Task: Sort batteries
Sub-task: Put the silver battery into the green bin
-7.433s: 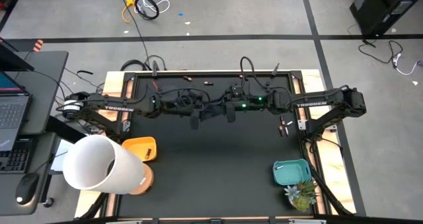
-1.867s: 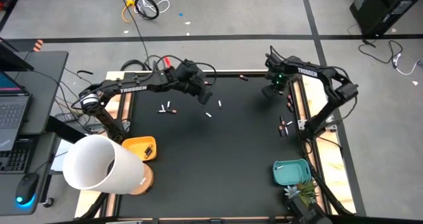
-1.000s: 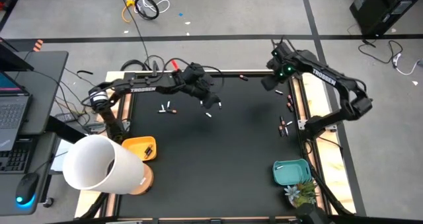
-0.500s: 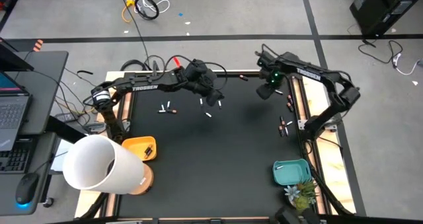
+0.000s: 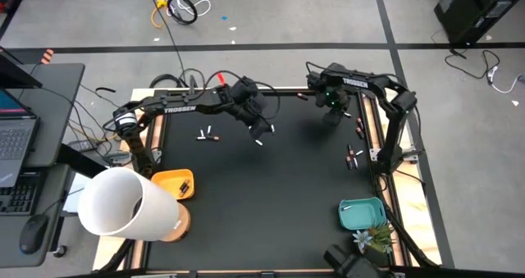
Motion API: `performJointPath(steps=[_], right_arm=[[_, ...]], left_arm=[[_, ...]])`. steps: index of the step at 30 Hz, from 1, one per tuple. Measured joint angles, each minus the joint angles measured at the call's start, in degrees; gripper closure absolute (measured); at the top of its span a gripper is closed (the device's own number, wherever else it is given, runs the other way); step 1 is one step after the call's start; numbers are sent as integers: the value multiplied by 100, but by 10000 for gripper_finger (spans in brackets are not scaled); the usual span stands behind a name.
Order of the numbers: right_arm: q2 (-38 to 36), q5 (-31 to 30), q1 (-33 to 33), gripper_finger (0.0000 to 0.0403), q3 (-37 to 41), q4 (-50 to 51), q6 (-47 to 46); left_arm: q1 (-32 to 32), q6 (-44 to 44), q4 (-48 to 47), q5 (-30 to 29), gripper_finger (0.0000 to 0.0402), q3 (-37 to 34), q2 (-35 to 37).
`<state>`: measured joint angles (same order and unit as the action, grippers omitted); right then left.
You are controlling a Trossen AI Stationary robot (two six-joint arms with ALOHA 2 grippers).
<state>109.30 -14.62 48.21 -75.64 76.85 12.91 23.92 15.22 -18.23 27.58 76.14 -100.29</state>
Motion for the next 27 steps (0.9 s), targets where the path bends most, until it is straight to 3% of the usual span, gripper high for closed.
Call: performJointPath(steps=[3,10,16,27], right_arm=[[120,-161,60,257,2,-29,80],[218,101,304,258,2,-578,74],[220,-278,138,257,4,-410,206],[220,-283,433,256,4,-651,528]], left_arm=[[-2,0,7,16,267,0,0],[-2,0,28,30,267,0,0],[5,0,49,36,266,0,0],[7,-131,94,36,266,0,2]])
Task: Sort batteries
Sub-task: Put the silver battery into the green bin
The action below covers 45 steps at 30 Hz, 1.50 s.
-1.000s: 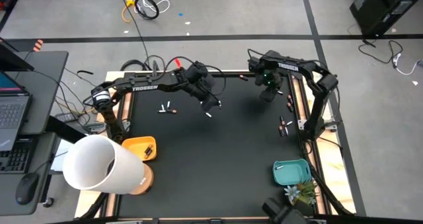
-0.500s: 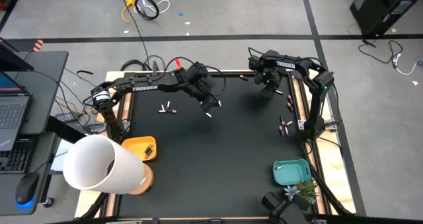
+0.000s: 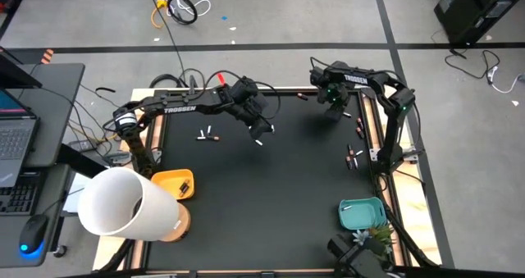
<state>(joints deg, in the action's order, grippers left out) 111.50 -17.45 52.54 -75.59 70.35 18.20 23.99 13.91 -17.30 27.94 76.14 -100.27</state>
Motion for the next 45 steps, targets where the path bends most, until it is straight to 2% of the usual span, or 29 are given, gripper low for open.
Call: performJointPath(steps=[10,13,21,23,27,32,39,43,45], right_arm=[[0,15,134,256,2,100,-58],[0,17,65,258,7,458,-301],[-262,204,-52,257,7,445,-873],[-452,290,-89,258,7,444,-985],[-927,952,-79,259,43,357,-1275],[-1641,1134,-26,259,668,100,-1636],[-2696,1029,-26,261,2174,-1181,-2307],[-3037,1656,-20,261,2559,-1744,-2528],[-3160,1733,-117,263,2588,-1829,-2614]], left_arm=[[2,-19,118,0,266,-2,0],[2,29,114,35,266,-2,0],[0,162,109,50,266,-2,0],[-8,188,111,52,266,-2,2],[-48,110,246,68,266,-3,2],[-55,238,653,177,266,-4,2],[-53,598,1055,-400,266,-4,4],[-54,621,885,-247,266,-4,4],[-93,453,538,-97,266,-4,4]])
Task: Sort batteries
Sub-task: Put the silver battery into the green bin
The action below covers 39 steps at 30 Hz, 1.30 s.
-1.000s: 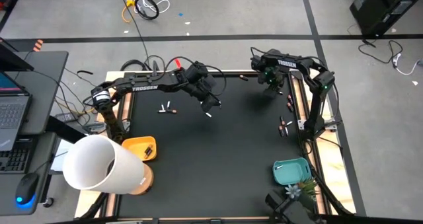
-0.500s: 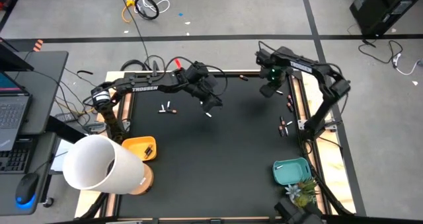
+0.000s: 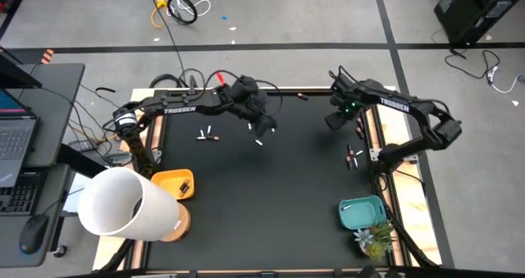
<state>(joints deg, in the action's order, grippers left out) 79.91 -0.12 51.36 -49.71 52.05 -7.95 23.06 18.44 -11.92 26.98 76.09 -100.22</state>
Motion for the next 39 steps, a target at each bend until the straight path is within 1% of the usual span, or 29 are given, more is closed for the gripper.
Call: performJointPath(steps=[3,5,6,8,10,13,16,18,24,26,29,32,35,39], right_arm=[[-184,-13,-221,267,0,-33,-50],[-363,6,-459,268,0,-222,-45],[-466,43,-597,269,0,-380,-20],[-651,233,-892,269,0,-802,-45],[-774,502,-1128,269,0,-1280,-302],[-854,851,-1395,269,0,-1835,-816],[-985,898,-1718,270,0,-2192,-1030],[-1113,900,-1950,270,0,-2273,-1053],[-1481,966,-2403,270,0,-2282,-1212],[-1572,959,-2479,270,-2,-2285,-1387],[-1646,852,-2554,270,-2,-2287,-1551],[-1671,828,-2601,270,-2,-2287,-1654],[-1671,821,-2671,270,-2,-2286,-1784],[-1671,798,-2802,270,-2,-2286,-1937]], left_arm=[[-73,-448,-823,154,266,0,0],[-130,-980,-1418,130,266,0,0],[-161,-1347,-1739,53,266,0,0],[-247,-2191,-2252,-382,266,0,-53],[-294,-2800,-2538,-717,266,0,-162],[-288,-3174,-2509,-820,266,-2,-388],[-273,-3321,-2372,-1051,266,-2,-636],[-276,-3439,-2292,-1265,266,-2,-772],[-276,-3647,-1953,-1537,266,-2,-981],[-275,-3783,-1872,-1529,266,-2,-987],[-270,-4271,-1803,-1492,266,0,-994],[-252,-4580,-1783,-1390,266,2,-1101],[-216,-4701,-1803,-1294,266,2,-1262],[-191,-4887,-1722,-1344,266,2,-1376]])
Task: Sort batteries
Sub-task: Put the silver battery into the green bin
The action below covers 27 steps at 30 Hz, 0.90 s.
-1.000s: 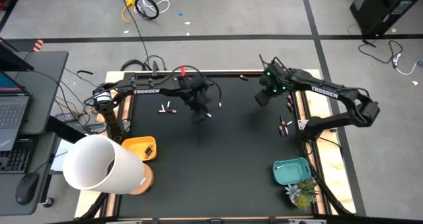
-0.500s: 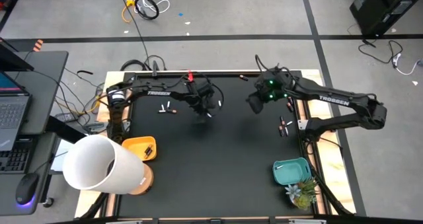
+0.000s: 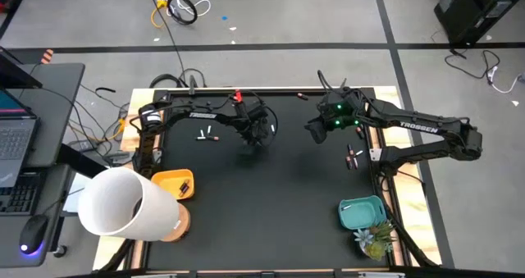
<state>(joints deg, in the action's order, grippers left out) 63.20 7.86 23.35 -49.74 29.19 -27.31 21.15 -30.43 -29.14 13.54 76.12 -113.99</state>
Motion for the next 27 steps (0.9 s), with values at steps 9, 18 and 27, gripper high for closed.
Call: performJointPath(steps=[9,18,27], right_arm=[[-3,-78,-265,270,-3,31,-249],[-2,-97,-346,270,-4,168,-223],[-199,-42,-297,266,-4,-230,-161]], left_arm=[[25,-95,-2,70,283,-13,-214],[15,225,-112,114,373,67,-233],[93,1134,-190,124,373,775,258]])
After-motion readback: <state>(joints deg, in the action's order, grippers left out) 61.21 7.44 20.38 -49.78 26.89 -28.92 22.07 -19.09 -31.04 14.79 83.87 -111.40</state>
